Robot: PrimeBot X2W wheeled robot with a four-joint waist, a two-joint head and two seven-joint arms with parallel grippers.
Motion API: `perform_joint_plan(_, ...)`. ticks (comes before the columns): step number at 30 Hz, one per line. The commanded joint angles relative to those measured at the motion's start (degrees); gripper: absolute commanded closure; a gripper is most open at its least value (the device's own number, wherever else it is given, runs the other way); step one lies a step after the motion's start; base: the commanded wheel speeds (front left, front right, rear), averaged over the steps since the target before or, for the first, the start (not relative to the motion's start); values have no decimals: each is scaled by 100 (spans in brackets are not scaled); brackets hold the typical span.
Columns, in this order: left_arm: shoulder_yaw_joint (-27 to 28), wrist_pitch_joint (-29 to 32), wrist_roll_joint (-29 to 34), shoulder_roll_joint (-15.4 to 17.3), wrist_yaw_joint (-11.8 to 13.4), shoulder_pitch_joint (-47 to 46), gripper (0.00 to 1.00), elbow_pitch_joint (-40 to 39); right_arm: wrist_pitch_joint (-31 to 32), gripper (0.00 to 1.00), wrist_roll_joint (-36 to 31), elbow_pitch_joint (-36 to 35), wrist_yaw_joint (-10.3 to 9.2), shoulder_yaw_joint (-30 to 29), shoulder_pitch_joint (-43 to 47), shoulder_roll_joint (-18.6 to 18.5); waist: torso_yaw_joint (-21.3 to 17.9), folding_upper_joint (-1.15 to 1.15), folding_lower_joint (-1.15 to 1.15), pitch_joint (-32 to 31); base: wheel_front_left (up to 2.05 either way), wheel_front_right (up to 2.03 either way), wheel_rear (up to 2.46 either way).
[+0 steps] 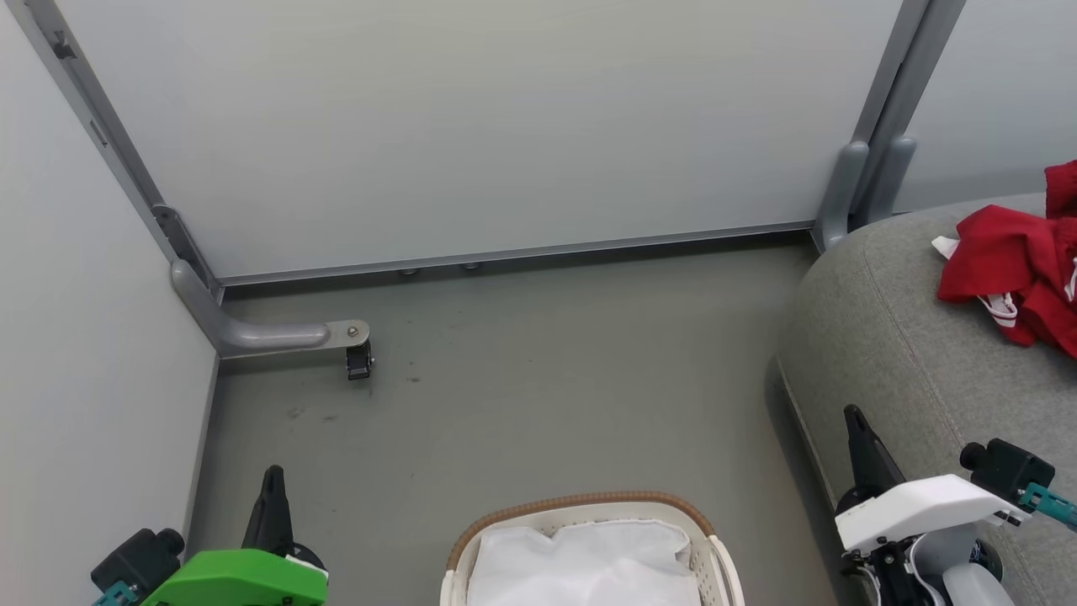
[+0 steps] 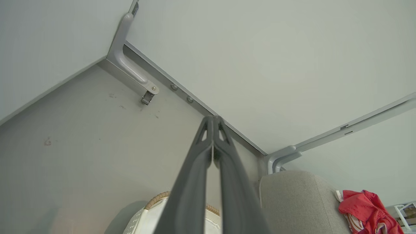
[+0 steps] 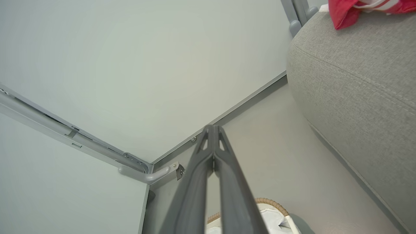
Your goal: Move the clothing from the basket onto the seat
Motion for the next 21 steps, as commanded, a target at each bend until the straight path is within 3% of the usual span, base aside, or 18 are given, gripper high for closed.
perform_joint_plan(1,53,43,-174,11,-38,-199,100,-88,51,100,203,-119,-1,-40,-38,-36,-4,0,0,2,0,0,0)
perform_joint_plan(21,298,410,-1392,13,-132,-339,100,-180,412,100,1606,-282,-2,-185,-22,-47,-62,0,0,31,0,0,0)
